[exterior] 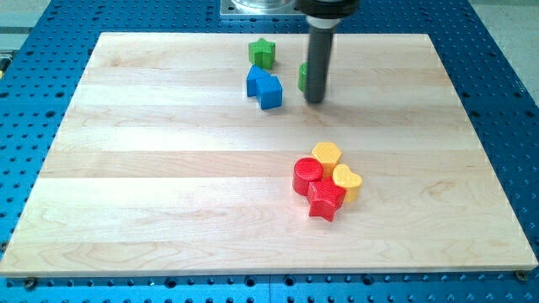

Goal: Move the blue blocks slightly upwards

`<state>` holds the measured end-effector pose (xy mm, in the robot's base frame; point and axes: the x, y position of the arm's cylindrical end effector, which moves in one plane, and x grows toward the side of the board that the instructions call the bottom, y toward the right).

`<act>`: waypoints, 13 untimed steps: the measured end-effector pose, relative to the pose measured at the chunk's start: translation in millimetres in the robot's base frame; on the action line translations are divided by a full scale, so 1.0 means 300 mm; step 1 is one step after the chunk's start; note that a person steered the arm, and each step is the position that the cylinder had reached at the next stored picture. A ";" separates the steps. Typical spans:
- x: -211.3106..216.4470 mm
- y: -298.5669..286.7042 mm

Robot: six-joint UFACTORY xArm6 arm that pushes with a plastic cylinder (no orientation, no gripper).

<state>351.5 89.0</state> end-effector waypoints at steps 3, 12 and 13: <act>-0.166 -0.038; -0.100 -0.134; 0.094 -0.210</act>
<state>379.6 26.0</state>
